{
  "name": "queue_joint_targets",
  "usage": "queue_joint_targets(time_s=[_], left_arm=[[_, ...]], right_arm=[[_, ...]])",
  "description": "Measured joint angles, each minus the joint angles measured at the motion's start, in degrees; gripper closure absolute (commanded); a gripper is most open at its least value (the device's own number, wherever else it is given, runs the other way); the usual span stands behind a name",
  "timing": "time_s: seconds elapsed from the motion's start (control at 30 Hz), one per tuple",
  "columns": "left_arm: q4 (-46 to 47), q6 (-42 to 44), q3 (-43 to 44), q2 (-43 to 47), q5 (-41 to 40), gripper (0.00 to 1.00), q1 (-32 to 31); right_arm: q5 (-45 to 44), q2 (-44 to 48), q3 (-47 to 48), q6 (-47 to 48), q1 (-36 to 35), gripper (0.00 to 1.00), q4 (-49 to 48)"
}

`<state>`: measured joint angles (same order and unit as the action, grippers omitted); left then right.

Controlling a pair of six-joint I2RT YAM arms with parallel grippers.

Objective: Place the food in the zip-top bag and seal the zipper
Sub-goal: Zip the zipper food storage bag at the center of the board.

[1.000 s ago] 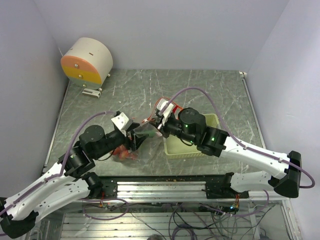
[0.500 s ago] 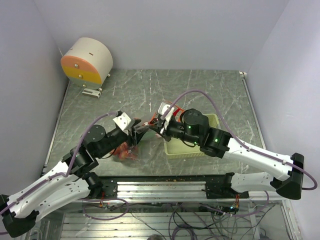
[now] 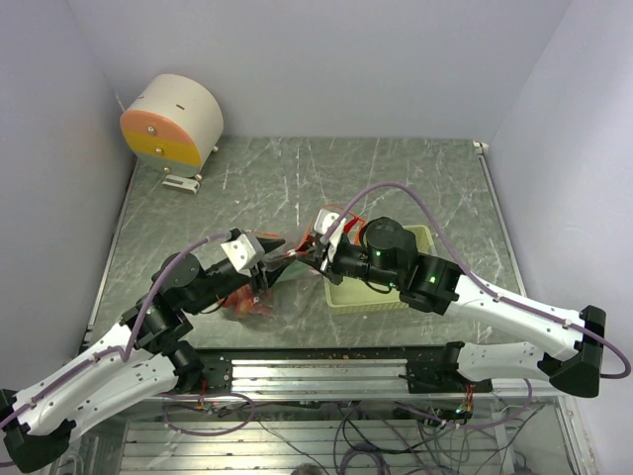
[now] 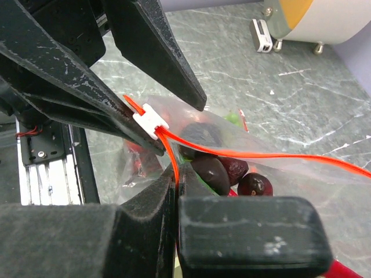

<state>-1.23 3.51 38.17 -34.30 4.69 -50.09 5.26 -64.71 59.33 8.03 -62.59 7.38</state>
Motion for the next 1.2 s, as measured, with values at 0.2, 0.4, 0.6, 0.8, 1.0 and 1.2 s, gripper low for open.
queue_joint_targets(time_s=[0.2,0.4,0.6,0.8,1.0,1.2], left_arm=[[1.1,0.6,0.0,-1.8,2.5,0.73,0.0],[1.1,2.3,0.0,-3.1,3.6,0.93,0.0],[2.8,3.6,-2.5,0.6,2.6,0.93,-0.4],[3.6,3.8,-3.3,6.3,-5.5,0.93,-0.3],[5.0,3.0,-4.0,8.3,-9.2,0.93,-0.3],[4.4,0.3,-5.0,7.9,-9.3,0.93,-0.3]], right_arm=[[0.7,0.0,0.0,0.2,0.0,1.0,0.6],[0.7,0.0,-0.3,0.4,0.2,1.0,0.8],[0.5,-0.1,-0.3,0.4,0.1,0.96,0.1],[-1.2,0.3,-0.9,0.5,0.0,0.72,-0.2],[-3.1,6.0,-4.7,0.4,0.0,0.49,-2.7],[-0.4,15.4,-8.2,1.3,0.0,0.4,-10.1]])
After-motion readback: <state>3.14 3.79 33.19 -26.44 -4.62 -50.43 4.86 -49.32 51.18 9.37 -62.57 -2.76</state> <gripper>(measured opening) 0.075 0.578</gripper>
